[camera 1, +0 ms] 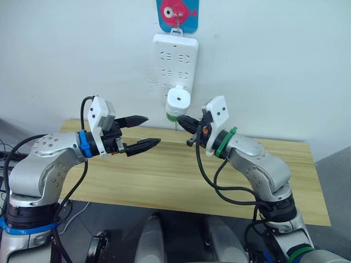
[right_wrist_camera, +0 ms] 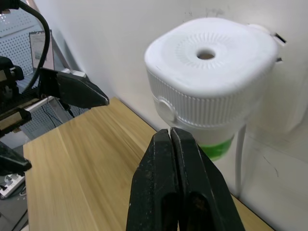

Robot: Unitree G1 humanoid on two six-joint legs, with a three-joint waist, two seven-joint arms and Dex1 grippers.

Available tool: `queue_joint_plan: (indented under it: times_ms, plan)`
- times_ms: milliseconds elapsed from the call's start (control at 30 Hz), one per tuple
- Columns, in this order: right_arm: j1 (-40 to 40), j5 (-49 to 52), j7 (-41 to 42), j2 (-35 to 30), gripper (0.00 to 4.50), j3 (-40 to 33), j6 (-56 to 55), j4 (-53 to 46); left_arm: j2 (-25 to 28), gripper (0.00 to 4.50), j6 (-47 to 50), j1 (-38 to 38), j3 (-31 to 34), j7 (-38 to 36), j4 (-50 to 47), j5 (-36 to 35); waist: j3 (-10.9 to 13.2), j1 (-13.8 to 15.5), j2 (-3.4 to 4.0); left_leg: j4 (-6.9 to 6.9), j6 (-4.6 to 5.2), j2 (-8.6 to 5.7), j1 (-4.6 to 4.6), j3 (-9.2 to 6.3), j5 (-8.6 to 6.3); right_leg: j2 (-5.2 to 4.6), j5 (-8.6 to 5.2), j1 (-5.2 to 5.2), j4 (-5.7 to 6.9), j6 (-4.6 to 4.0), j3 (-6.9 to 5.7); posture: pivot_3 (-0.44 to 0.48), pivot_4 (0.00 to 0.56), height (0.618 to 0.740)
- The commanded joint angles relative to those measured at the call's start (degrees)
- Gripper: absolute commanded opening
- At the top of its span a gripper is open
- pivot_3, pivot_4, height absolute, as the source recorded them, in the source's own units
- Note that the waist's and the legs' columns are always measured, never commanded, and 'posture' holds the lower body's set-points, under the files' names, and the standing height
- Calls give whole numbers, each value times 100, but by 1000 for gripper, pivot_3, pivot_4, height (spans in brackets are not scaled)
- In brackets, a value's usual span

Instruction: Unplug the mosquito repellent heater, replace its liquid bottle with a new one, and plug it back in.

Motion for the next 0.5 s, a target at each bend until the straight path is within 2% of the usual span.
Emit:
queue_joint_plan:
  times_ms: [33,500]
  plan:
    - [-147,-42,-56,61,59,-89,-166,-151,131,4500,-49,-48,79,-25,-36,-66,0,2,0,0,0,0,0,0,0,0,0,0,0,0,0,24,272,740]
    - [-122,365,-263,264,59,-552,195,-285,202,4500,-117,-55,85,-94,73,-78,0,4,0,0,0,1,0,-1,0,0,6,0,2,-10,-1,21,263,740]
